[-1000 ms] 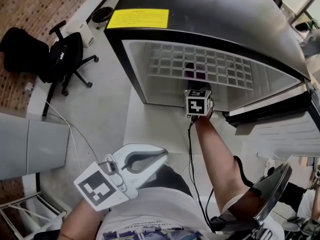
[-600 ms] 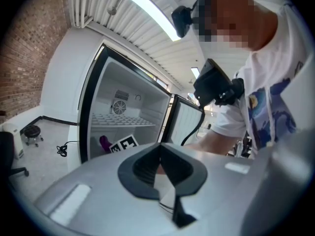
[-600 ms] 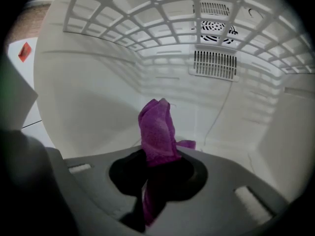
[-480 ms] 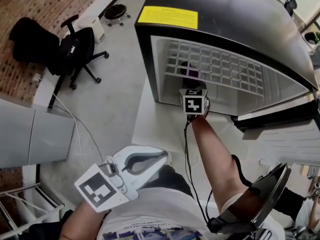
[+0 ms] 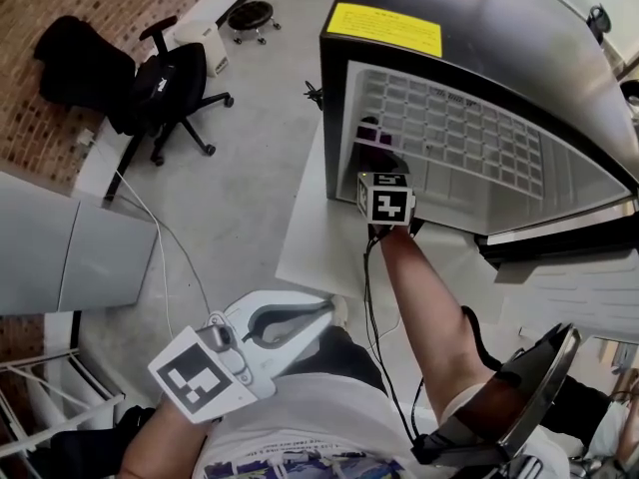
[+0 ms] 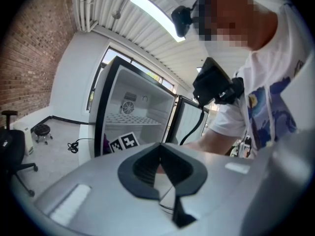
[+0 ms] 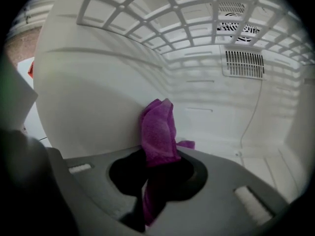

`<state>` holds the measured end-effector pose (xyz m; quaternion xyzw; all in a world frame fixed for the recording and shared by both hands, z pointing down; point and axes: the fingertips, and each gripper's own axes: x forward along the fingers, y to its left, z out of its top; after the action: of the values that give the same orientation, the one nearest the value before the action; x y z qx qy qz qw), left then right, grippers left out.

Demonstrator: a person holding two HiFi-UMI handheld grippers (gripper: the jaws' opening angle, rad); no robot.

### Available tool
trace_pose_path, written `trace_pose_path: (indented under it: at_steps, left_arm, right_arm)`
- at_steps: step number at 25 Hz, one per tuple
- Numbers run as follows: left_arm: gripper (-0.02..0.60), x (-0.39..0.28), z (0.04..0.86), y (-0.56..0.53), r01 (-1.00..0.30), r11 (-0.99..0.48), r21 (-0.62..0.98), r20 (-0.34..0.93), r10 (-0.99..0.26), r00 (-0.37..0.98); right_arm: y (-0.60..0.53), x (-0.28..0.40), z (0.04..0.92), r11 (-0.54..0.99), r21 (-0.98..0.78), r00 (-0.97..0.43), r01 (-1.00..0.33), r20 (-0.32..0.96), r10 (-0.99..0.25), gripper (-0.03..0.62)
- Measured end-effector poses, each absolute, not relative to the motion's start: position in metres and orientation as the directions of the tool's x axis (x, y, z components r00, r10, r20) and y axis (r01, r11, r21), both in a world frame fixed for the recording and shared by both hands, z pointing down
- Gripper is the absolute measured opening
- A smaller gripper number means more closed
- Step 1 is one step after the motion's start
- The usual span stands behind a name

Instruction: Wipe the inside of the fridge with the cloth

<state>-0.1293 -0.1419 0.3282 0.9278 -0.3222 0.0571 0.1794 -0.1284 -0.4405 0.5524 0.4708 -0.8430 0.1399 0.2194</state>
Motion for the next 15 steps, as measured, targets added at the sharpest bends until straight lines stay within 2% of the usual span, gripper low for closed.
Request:
trace_pose_path:
  at_steps: [9,15]
  left_arm:
    - [0.006,-0.13,0.326,-0.134,-0.606,-0.74,0.292,0.218,-0.566,0.795]
    - [0.006,-0.118,0.323,-0.128,-0.563,-0.774,0.291,0.213,-0.521,0.827]
  right_arm:
    - [-0.429,-0.141,0.532,0.564,-0.102,-0.545,-0.82,0.441,-0.713,0.054]
    - [-0.424,-0.105,0.51,0.522,-0.081,-0.507,-0.849,0.4,-0.763,0.054]
